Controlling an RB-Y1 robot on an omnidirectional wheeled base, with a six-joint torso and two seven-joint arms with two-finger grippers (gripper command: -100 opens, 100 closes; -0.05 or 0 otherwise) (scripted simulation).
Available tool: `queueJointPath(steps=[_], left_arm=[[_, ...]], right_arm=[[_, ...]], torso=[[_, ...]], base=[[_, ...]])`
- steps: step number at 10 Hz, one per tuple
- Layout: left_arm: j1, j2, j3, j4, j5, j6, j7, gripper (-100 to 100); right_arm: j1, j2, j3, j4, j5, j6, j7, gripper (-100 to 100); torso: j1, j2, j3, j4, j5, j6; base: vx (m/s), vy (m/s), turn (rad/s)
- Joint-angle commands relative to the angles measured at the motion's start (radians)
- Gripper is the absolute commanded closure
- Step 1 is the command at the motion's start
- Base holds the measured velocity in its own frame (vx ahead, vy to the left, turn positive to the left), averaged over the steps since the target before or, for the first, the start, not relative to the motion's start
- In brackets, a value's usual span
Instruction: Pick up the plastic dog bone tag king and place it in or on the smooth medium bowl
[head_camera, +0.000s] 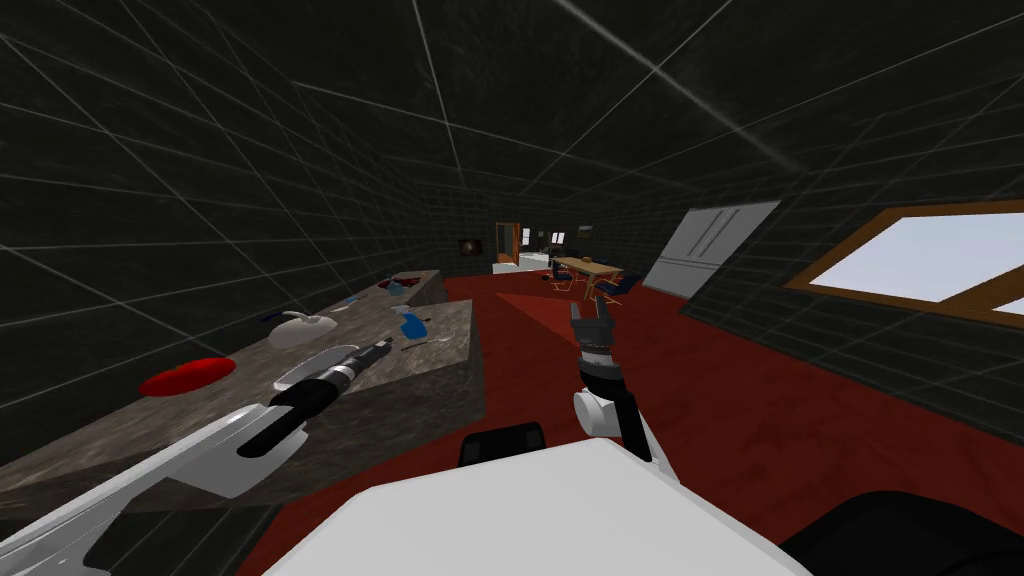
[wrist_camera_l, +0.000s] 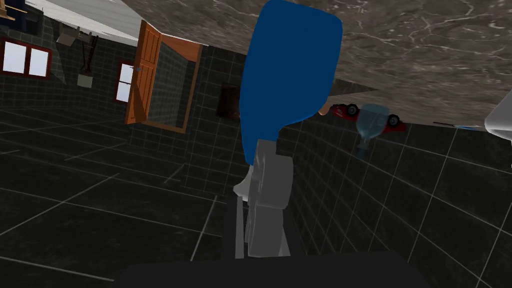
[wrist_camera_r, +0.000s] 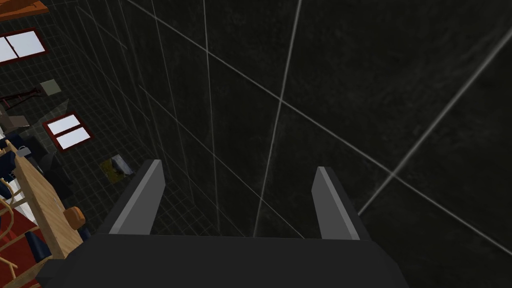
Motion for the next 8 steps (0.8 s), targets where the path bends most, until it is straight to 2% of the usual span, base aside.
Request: queueJointPath(steps=[1, 3, 5, 8], left_arm=[[0.011, 0.003, 0.024, -0.031, -0.004, -0.006, 0.014, 100], [0.014, 0.031, 0.031, -0.034, -0.002, 0.001, 0.012, 100], [0.021, 0.075, 0.020, -0.010, 0.010, 0.013, -0.008, 100], [0.032, 0.149, -0.004, 0.030, 0.032, 0.033, -0.045, 100]], right_arm=[[0.000, 0.000, 0.000, 0.000, 0.000, 0.000, 0.000, 0], [0.000, 0.000, 0.000, 0.000, 0.000, 0.000, 0.000, 0], [0.000, 0.000, 0.000, 0.000, 0.000, 0.000, 0.000, 0], [0.000, 0.000, 0.000, 0.000, 0.000, 0.000, 0.000, 0]], torso=[[0.000, 0.000, 0.000, 0.000, 0.000, 0.000], [0.001, -0.003, -0.002, -0.001, 0.000, 0.000], [0.003, -0.005, -0.003, -0.001, 0.001, 0.001], [0.004, -0.009, -0.006, -0.003, 0.002, 0.001]], base=[[-0.016, 0.143, 0.079], [-0.013, 0.185, 0.081], [-0.013, 0.173, -0.001], [0.035, 0.177, -0.025]])
